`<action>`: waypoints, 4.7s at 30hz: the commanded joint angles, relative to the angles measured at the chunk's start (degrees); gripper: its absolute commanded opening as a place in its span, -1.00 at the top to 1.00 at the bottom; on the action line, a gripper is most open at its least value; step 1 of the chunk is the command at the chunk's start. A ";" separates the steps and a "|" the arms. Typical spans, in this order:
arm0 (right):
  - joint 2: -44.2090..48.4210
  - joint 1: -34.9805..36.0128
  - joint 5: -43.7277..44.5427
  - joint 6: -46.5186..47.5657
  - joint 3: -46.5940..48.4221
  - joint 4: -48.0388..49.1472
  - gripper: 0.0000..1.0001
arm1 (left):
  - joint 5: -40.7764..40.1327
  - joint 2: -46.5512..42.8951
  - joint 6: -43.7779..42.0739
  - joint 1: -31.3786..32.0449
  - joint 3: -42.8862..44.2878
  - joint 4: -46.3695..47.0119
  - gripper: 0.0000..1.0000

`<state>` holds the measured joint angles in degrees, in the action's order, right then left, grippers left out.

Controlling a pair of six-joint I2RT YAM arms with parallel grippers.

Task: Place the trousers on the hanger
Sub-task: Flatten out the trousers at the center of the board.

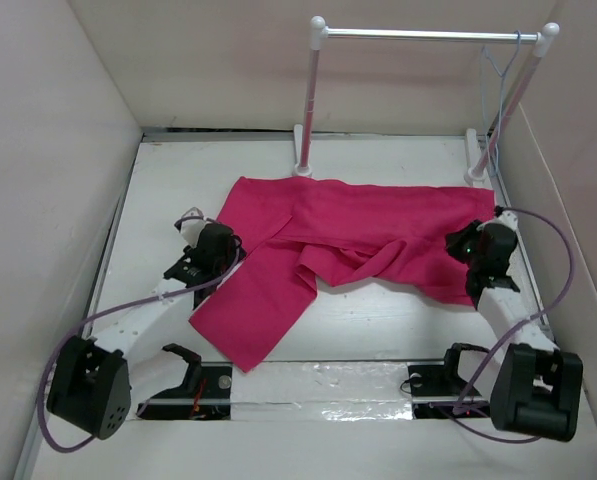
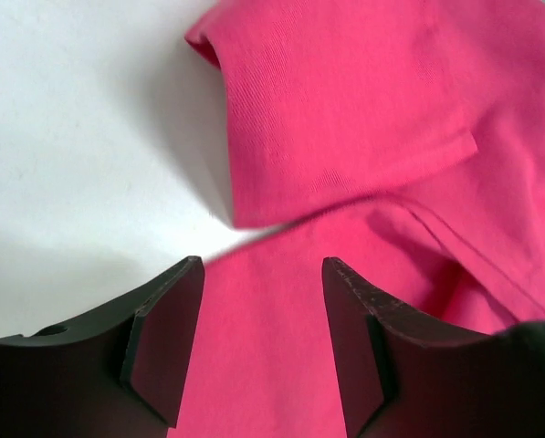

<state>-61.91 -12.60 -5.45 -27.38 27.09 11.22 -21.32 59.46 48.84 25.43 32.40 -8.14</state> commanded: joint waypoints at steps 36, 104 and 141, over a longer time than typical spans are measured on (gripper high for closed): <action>3.21 40.90 -3.60 8.03 -8.73 9.26 0.61 | -2.67 12.36 0.02 -4.24 7.76 17.37 1.00; -6.12 61.56 1.50 15.25 -0.11 7.14 0.63 | -7.32 48.12 -17.02 -5.49 38.96 -9.17 0.09; -4.71 58.66 2.99 17.18 -2.74 6.26 0.60 | 1.20 47.05 -25.81 -6.45 44.32 -17.25 0.61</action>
<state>-66.74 46.46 -2.59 -11.40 23.51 14.55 -20.58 110.52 21.87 21.54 76.20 -24.97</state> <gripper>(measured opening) 0.197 0.185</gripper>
